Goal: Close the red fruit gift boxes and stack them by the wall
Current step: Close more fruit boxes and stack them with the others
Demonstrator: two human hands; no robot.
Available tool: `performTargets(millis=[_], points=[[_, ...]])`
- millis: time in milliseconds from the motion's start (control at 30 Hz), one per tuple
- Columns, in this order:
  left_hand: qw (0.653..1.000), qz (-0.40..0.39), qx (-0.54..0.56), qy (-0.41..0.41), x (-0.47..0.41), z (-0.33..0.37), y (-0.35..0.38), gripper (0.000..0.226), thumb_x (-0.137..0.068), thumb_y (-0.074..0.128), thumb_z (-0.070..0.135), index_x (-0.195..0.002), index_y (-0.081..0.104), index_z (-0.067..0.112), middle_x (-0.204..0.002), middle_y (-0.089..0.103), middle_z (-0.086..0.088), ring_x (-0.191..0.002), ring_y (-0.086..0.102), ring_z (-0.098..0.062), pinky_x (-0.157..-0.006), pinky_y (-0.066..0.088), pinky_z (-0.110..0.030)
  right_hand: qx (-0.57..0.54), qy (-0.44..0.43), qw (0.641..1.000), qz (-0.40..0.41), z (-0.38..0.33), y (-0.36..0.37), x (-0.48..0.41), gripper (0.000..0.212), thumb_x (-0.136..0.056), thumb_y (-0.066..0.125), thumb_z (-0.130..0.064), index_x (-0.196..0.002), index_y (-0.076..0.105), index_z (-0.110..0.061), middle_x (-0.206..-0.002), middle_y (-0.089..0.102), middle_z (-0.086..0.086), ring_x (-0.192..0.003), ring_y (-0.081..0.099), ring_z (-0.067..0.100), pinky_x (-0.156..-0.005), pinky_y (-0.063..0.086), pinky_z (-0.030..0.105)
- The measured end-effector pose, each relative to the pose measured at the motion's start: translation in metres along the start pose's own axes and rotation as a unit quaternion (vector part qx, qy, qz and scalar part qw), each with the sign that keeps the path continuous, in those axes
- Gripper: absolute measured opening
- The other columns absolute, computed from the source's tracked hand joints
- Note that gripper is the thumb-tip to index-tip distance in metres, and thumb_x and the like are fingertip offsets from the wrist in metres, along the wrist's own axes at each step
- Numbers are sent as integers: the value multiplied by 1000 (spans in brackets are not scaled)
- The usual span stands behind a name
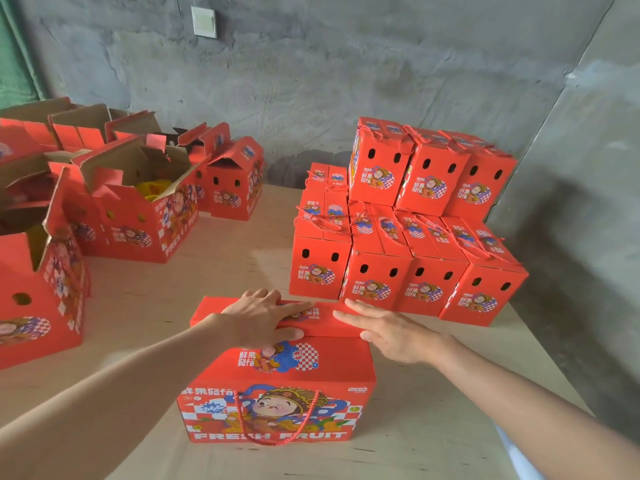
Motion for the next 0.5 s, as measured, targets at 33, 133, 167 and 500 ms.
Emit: performTargets(millis=[33, 133, 167, 500], points=[[1000, 6, 1, 2, 0, 0, 0, 86, -63, -8, 83, -144, -1, 55, -119, 47, -6, -114, 45, -24, -98, 35, -37, -4, -2, 1000, 18, -1, 1, 1, 63, -103, 34, -16, -137, 4, -59, -160, 1, -11, -145, -2, 3, -120, 6, 30], [1000, 24, -8, 9, 0, 1, 2, 89, -61, -13, 84, -144, -2, 55, -118, 48, -5, -113, 46, -23, -98, 37, -37, -6, -6, 998, 56, -2, 4, 2, 61, -102, 37, -11, -141, 10, -49, -160, 7, -7, -146, 3, 5, -118, 6, 25], [1000, 26, -14, 9, 0, 1, 2, 89, -61, -13, 84, -144, -2, 54, -118, 48, -5, -113, 46, -24, -99, 38, -37, -9, -6, 998, 64, -3, 5, 3, 61, -102, 37, -10, -142, 11, -48, -160, 8, -6, -145, 2, 3, -117, 6, 22], [999, -8, -32, 0, -3, 2, 6, 86, -66, 0, 80, -146, -5, 49, -121, 46, -10, -114, 45, -28, -99, 38, -38, -37, -13, 983, 178, -12, 4, -2, 43, -100, 47, -22, -139, 34, -34, -153, 29, 6, -144, 22, 11, -114, 10, 13]])
Point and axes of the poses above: each hand's wrist, its own x-axis away from the middle knuckle, its own y-axis out of the palm, z = x × y, the point moved 5 cm from there along -x, towards the middle knuckle
